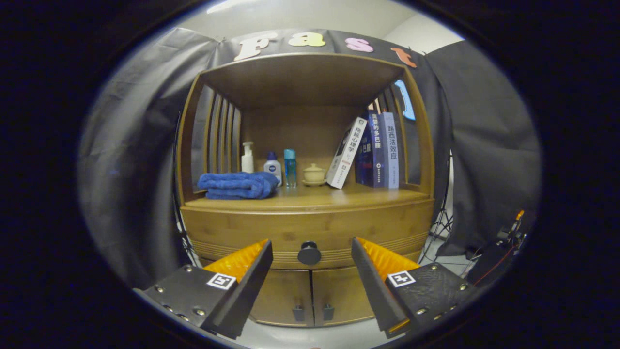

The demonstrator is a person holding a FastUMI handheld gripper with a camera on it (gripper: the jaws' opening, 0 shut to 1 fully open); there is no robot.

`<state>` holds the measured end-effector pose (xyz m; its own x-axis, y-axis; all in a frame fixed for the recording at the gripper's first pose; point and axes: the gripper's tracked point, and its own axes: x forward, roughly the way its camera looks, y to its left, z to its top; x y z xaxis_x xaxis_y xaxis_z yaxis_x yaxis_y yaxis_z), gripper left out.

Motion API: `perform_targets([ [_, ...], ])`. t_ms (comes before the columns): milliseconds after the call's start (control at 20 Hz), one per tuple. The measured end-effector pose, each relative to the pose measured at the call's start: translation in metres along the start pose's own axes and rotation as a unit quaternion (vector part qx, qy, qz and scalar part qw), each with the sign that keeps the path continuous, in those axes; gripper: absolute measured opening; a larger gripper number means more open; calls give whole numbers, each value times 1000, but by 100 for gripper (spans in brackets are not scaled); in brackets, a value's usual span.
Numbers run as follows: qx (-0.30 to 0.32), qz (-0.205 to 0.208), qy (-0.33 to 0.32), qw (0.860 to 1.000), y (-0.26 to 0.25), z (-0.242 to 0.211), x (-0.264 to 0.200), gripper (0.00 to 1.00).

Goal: Pull open the drawer, take out the items inside it, and place them on the countertop above the cabinet.

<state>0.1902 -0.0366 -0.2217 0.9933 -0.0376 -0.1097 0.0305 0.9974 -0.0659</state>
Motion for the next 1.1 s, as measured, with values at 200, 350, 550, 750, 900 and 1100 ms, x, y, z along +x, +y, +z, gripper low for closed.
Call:
perform_targets([
  [200, -13, 23, 18, 999, 10, -32, 36, 98],
  [350, -17, 44, 36, 998, 30, -52, 55, 98],
  [550, -40, 27, 26, 998, 34, -52, 77, 99],
  [750, -34, -28, 48, 998, 11, -67, 95, 74],
  [900, 30, -7, 49, 998, 20, -65, 102, 61],
  [1100, 25, 6, 50, 998, 19, -66, 99, 59],
])
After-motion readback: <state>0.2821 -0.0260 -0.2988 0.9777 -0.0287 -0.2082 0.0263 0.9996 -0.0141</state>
